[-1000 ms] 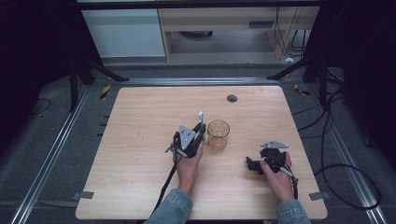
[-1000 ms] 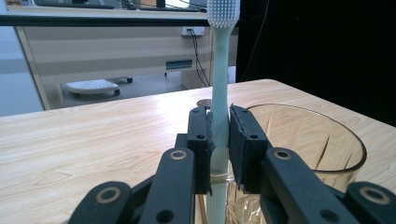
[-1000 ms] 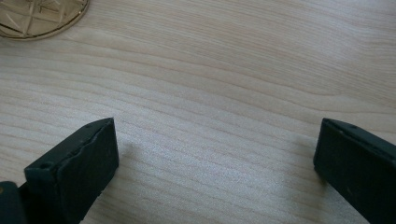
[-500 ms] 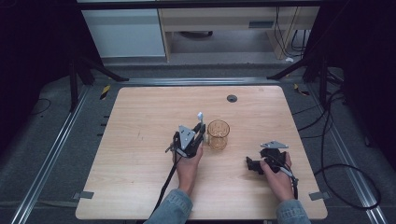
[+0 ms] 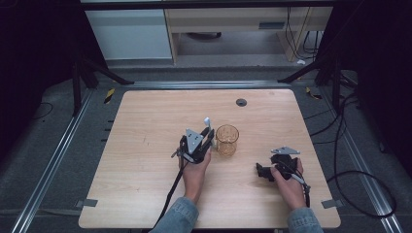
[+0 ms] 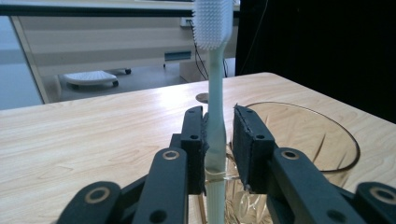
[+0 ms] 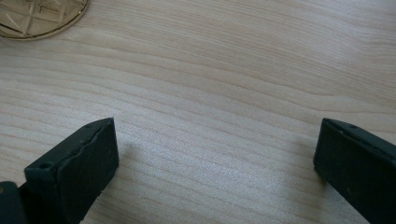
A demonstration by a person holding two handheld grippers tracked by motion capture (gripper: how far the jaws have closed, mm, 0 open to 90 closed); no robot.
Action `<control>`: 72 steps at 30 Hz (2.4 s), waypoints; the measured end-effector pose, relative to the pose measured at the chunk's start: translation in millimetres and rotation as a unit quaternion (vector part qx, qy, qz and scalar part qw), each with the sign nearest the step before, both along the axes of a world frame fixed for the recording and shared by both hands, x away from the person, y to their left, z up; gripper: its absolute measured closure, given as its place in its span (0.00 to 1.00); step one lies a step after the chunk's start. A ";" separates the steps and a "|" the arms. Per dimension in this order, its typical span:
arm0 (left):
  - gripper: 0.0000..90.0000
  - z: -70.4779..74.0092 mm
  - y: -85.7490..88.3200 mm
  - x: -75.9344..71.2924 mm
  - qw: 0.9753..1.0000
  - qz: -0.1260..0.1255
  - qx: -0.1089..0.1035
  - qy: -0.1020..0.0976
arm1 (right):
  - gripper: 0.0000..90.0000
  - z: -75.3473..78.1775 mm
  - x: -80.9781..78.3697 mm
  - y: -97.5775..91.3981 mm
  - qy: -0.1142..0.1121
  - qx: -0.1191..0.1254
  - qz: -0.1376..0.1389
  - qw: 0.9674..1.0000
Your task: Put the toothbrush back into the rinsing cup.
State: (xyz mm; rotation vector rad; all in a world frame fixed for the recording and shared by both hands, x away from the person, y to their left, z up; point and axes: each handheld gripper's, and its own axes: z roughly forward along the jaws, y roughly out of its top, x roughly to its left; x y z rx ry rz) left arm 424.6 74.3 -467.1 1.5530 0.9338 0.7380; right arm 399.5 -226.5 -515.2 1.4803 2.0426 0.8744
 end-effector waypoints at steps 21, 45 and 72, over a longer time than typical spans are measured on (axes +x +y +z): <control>0.64 9.1 5.0 -2.1 0.999 -0.006 0.029 0.012 | 0.00 0.0 0.0 -0.1 0.000 0.000 0.000 1.000; 0.32 16.0 9.6 -4.7 0.997 -0.031 0.070 0.031 | 0.00 0.0 0.0 0.0 0.000 0.000 0.000 1.000; 0.09 28.3 12.1 -12.1 0.979 -0.107 0.140 0.102 | 0.00 0.0 0.0 -0.1 0.000 0.000 0.000 1.000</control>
